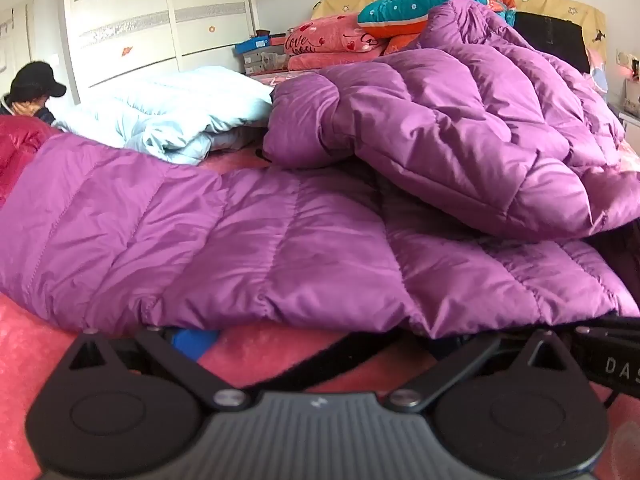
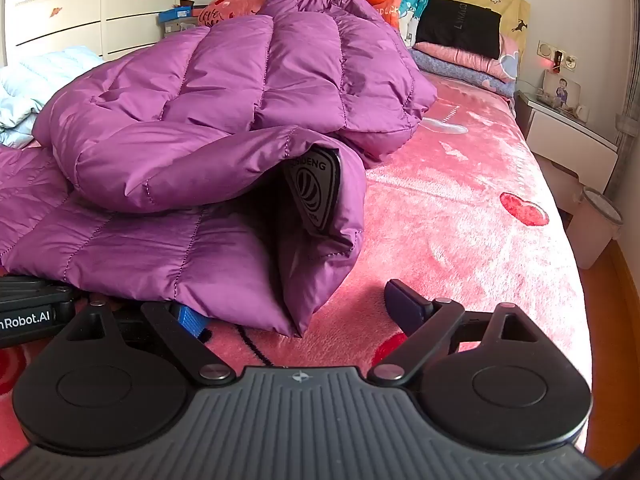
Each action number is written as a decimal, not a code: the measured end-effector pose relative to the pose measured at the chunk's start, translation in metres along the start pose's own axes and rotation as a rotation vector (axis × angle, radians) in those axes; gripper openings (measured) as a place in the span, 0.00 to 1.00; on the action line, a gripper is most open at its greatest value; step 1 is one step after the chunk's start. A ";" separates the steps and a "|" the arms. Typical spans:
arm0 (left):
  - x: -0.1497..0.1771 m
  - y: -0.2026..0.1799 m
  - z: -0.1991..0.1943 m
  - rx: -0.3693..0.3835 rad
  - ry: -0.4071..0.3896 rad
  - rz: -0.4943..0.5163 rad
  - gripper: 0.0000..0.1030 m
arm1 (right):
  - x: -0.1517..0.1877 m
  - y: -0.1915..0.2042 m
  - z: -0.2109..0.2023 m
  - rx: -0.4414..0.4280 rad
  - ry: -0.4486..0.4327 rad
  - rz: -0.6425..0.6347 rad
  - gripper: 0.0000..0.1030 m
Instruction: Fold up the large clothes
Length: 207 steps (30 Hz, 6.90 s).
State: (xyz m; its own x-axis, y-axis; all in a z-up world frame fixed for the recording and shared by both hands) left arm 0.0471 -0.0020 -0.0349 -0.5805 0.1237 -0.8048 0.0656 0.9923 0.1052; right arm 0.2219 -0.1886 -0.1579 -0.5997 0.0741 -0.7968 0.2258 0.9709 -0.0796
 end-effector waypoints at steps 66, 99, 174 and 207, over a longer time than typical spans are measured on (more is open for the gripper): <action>-0.110 0.139 -0.299 -0.021 -0.383 0.076 0.99 | -0.094 -0.020 -0.347 0.003 -0.460 0.045 1.00; -0.078 0.107 -0.227 0.116 -0.219 0.041 0.99 | -0.050 -0.021 -0.294 -0.110 -0.332 0.039 1.00; -0.096 -0.059 0.008 0.285 0.040 -0.241 0.21 | -0.011 -0.092 -0.126 -0.218 -0.091 0.169 1.00; -0.115 -0.103 -0.108 0.505 -0.063 0.000 0.08 | 0.004 -0.119 -0.134 -0.162 -0.092 0.185 1.00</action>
State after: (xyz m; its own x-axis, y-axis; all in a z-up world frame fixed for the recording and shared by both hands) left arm 0.0191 -0.1198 0.1101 -0.5312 0.1082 -0.8403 0.4591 0.8703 -0.1782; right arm 0.0899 -0.2730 -0.0713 -0.4858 0.2402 -0.8404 0.1954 0.9670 0.1635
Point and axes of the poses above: each gripper's, at about its wrist camera, not at the fingertips, and z roughly the way its jaws point, y to its left, x to its underside, the point moved 6 cm from there along z, roughly the way its jaws point, and after that the axes turned 1 degree about -z, right-handed, at the moved point
